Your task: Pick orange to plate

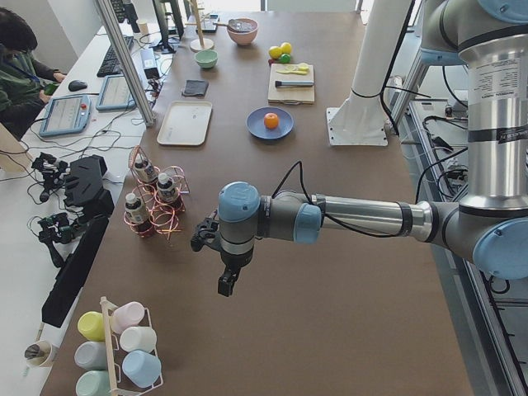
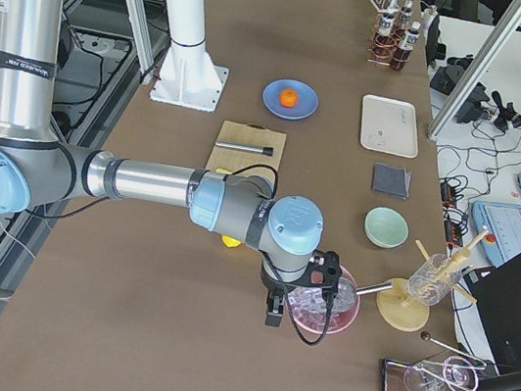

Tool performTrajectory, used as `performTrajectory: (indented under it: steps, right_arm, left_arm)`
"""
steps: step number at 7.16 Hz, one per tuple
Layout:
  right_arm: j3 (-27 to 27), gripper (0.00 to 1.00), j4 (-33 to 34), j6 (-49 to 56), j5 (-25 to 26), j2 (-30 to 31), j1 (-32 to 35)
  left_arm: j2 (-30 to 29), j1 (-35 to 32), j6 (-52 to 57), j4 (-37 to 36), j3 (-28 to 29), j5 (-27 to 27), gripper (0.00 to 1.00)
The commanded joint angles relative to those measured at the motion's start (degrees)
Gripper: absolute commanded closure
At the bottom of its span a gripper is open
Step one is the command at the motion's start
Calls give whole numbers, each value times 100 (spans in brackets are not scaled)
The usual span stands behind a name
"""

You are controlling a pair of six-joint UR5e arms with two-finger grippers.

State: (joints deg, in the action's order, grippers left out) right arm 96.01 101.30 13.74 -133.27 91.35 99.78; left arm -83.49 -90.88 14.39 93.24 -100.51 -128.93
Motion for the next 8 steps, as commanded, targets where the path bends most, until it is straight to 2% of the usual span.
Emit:
performTrajectory:
  steps: [1,8]
  right_arm:
    - [-3,0,-75,-73,-15,40,-2]
    - [67,0,-84,-21,-191,40,7]
  left_arm:
    - [-9,0,2,18,5,0,2]
    - [87,0,2,194,14,0,2]
